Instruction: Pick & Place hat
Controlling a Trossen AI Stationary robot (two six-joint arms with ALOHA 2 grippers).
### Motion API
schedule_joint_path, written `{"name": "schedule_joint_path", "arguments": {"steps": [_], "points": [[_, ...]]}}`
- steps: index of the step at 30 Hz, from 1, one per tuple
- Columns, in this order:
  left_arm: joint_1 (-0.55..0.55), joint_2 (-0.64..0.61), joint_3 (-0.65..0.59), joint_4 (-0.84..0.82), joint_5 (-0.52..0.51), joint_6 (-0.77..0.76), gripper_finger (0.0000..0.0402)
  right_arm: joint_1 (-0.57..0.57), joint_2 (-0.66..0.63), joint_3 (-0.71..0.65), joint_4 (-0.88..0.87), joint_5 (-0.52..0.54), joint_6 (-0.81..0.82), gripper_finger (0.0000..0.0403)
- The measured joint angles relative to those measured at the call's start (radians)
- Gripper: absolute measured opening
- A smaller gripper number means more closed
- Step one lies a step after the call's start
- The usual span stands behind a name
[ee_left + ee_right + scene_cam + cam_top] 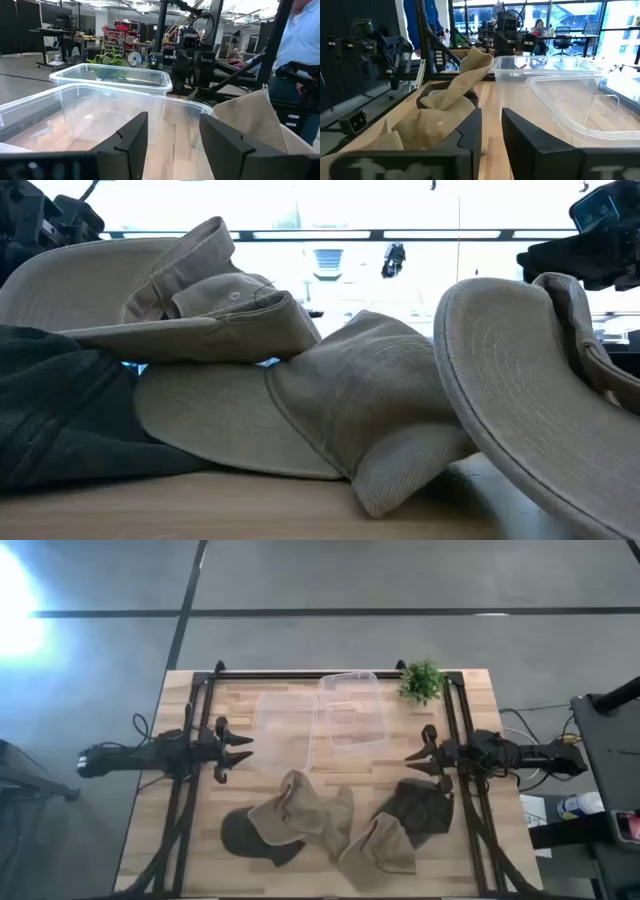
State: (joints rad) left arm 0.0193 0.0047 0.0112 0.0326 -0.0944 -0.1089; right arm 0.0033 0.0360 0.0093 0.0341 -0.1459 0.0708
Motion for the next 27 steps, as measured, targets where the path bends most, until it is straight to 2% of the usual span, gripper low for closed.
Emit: {"name": "schedule_joint_path", "arguments": {"steps": [27], "points": [[-0.001, 0.000, 0.000, 0.000, 0.000, 0.000, 0.0172, 0.000, 0.000, 0.000, 0.000, 0.000, 0.000, 0.0073]]}}
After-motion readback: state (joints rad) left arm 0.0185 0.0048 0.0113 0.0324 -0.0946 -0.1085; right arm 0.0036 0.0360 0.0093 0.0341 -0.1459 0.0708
